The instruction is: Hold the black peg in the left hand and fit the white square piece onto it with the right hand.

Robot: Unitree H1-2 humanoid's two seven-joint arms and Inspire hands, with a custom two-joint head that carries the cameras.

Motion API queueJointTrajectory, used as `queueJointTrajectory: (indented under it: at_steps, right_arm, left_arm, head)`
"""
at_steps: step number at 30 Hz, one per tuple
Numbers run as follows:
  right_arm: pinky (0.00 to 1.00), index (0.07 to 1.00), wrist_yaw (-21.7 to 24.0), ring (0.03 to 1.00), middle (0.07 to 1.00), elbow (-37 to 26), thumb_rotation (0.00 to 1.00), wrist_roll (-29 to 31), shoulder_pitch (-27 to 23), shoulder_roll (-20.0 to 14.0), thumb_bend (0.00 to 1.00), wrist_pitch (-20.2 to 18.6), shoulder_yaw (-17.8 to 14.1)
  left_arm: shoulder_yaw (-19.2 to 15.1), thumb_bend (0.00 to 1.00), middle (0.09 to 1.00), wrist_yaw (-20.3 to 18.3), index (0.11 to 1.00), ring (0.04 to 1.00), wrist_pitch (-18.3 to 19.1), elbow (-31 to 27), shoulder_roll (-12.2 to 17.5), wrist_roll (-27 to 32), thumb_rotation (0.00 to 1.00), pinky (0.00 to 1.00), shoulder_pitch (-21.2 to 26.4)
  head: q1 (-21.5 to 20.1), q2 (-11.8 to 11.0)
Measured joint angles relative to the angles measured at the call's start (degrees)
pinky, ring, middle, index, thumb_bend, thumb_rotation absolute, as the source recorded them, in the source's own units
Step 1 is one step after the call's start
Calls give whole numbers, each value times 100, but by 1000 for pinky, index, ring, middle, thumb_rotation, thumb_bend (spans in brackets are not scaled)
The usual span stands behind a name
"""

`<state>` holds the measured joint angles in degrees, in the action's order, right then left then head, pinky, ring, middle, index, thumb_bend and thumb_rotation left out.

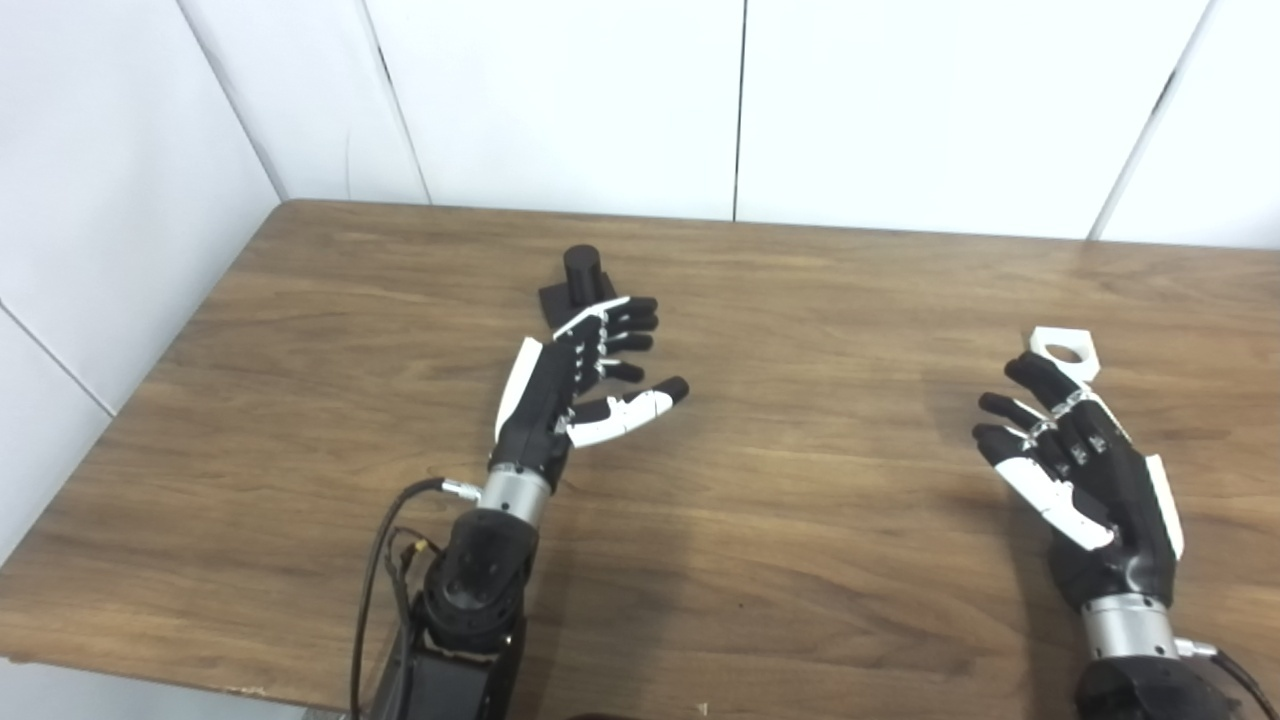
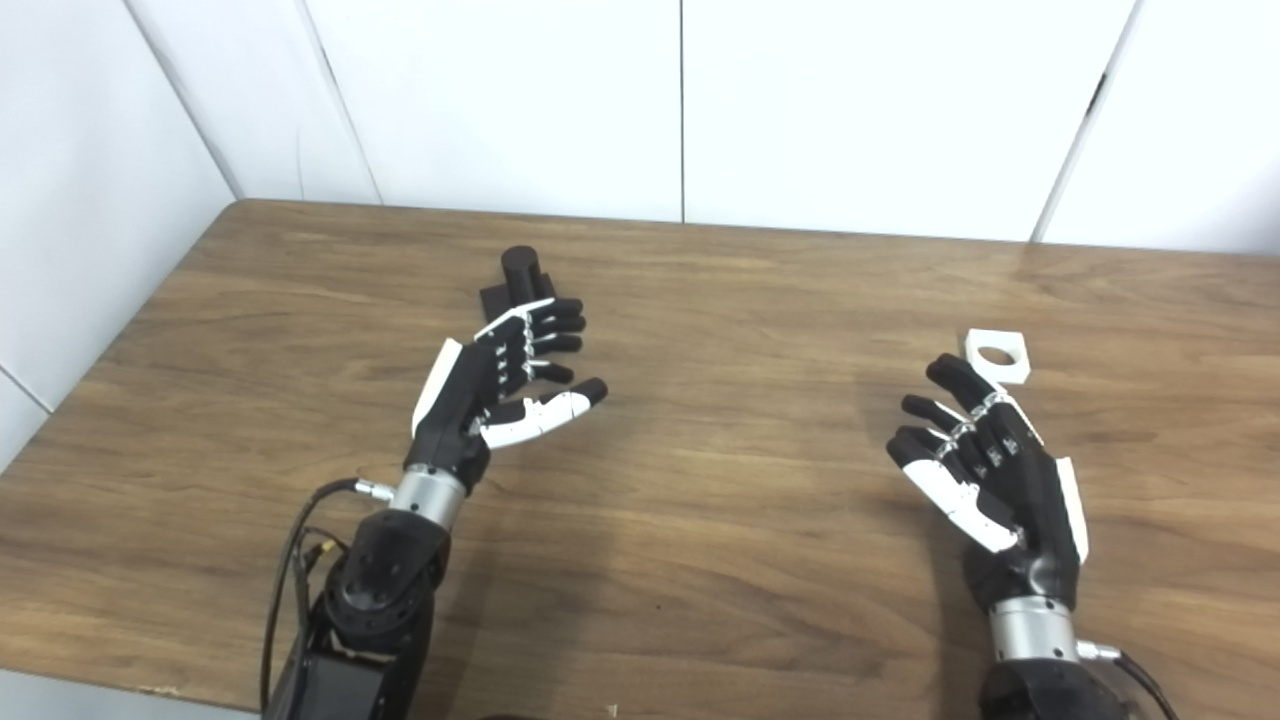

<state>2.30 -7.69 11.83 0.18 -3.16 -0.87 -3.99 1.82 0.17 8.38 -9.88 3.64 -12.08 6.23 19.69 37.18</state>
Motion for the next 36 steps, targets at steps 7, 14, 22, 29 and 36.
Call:
queueJointTrajectory:
  at_steps: [7,14,22,29,36]
  right_arm:
    - [617,758,0,713,808,4,219,21,-4,-6,764,0,-2]
    - [617,764,7,719,815,4,218,26,-3,-18,747,0,-1]
    - [615,760,12,708,806,4,210,29,-1,-26,756,0,-2]
    - [614,758,16,706,808,4,209,42,-1,-37,756,-1,-5]
    - [605,765,46,701,816,7,196,51,-4,-51,740,-1,-5]
  left_arm:
    - [-30,707,754,186,709,726,47,0,206,-651,145,585,227]
    - [-75,712,754,219,718,736,370,1,381,-1081,184,636,465]
    - [-103,733,759,251,708,759,465,44,558,-1458,206,668,687]
    - [-144,720,768,379,705,765,615,179,641,-1768,167,639,902]
    - [-144,724,754,426,686,732,676,379,676,-1971,165,578,1107]
  head:
    - [-35,-26]
    - [-18,0]
    - [-18,9]
    - [18,35]
    - [0,9]
